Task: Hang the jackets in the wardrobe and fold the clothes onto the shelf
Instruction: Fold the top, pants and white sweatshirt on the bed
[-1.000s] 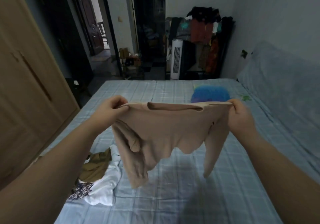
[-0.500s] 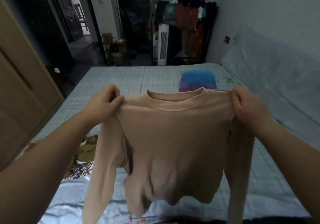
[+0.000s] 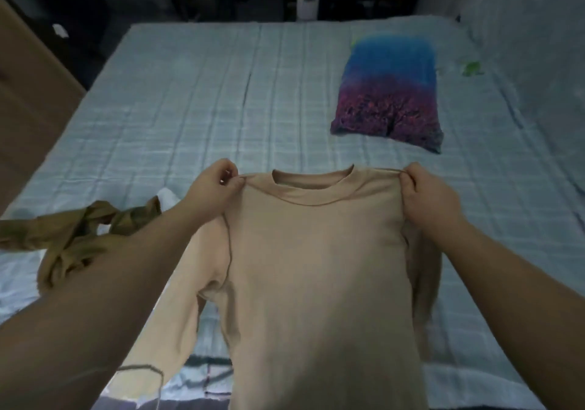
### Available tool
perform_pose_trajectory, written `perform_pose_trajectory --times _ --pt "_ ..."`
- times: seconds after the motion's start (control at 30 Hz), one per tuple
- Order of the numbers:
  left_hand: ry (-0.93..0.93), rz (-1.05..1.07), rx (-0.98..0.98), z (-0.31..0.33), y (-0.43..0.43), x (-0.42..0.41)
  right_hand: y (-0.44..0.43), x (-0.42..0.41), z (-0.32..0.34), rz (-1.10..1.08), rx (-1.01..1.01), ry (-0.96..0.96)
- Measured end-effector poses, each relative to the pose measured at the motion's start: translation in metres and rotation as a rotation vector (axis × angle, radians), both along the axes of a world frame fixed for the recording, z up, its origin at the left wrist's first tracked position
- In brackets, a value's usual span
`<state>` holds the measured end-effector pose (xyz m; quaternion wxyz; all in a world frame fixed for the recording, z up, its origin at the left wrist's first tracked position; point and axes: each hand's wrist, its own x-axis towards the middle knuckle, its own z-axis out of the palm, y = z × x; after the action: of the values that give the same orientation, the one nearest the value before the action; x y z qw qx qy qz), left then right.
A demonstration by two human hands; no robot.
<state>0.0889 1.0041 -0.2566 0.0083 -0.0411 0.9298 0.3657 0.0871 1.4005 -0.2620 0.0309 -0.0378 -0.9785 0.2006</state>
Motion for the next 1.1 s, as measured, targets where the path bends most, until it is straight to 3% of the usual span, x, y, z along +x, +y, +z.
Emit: perform_pose_trajectory --times 0.33,0.6,0.77,0.87,0.93,1.03,1.1 --pt "-0.126 0.149 -0.137 -0.218 0.025 -0.158 -0.004 -0.169 -0.224 -0.038 0.126 -0.083" --pt "-0.124 0.100 -0.358 -0.357 0.025 -0.222 -0.017 -0.226 -0.356 -0.007 0.371 -0.035" --pt "0.037 0.135 -0.528 -0.383 0.031 -0.215 -0.022 -0.229 -0.383 -0.078 0.399 0.048" --pt "0.164 0.147 -0.410 -0.376 0.038 -0.204 -0.030 -0.219 -0.368 -0.143 0.266 0.095" --pt "0.255 0.043 -0.356 -0.372 0.046 -0.188 -0.039 -0.200 -0.354 -0.054 0.171 0.200" --pt "0.163 -0.175 -0.354 -0.376 0.062 -0.166 -0.059 -0.174 -0.343 0.211 0.271 0.057" --pt "0.046 -0.250 -0.430 -0.383 0.068 -0.164 -0.071 -0.170 -0.351 0.278 0.277 -0.071"
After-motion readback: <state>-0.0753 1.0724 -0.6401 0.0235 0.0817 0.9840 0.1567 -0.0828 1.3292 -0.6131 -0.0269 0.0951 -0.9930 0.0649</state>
